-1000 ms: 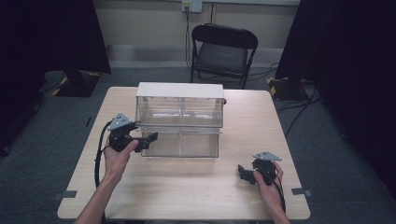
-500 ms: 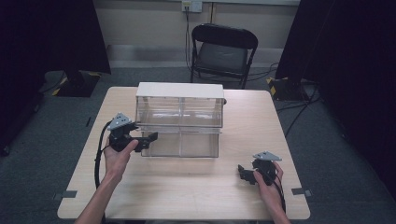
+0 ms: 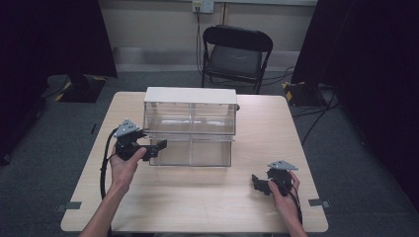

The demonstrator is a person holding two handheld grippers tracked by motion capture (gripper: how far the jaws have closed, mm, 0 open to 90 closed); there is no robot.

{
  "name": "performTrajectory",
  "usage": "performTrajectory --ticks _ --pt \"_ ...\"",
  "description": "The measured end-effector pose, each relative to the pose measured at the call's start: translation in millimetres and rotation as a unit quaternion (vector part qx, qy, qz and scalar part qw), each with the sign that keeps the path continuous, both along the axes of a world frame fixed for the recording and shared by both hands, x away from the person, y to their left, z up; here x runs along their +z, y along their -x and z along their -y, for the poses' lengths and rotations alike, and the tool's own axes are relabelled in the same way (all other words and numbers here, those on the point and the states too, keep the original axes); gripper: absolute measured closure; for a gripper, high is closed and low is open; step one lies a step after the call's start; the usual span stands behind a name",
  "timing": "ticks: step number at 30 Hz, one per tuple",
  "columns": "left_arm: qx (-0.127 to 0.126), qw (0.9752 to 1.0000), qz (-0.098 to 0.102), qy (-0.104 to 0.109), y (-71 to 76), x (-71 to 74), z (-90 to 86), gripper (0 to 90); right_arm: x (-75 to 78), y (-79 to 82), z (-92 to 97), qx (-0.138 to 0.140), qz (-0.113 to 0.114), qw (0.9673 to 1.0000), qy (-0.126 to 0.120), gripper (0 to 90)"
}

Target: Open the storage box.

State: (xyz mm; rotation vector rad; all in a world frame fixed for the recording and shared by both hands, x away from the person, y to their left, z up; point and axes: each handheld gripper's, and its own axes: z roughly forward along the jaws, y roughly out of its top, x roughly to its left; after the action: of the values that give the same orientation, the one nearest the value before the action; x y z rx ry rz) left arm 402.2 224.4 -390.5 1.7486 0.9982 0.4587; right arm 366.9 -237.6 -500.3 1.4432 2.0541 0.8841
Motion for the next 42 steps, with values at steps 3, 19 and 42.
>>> performTrajectory --ticks 3,19,42 --pt "0.000 1.0000 0.000 0.002 0.0 -0.1 0.4 11.1 0.0 0.0 0.0 0.000 0.000 1.0000 0.000 12.0" --pt "-0.002 1.0000 0.001 -0.001 -0.1 0.4 0.9 11.1 0.0 0.0 0.0 0.000 0.000 1.0000 0.000 12.0" --pt "-0.005 1.0000 0.002 -0.003 -1.0 -0.1 1.2 11.1 0.0 0.0 0.0 0.000 0.000 1.0000 0.000 12.0"
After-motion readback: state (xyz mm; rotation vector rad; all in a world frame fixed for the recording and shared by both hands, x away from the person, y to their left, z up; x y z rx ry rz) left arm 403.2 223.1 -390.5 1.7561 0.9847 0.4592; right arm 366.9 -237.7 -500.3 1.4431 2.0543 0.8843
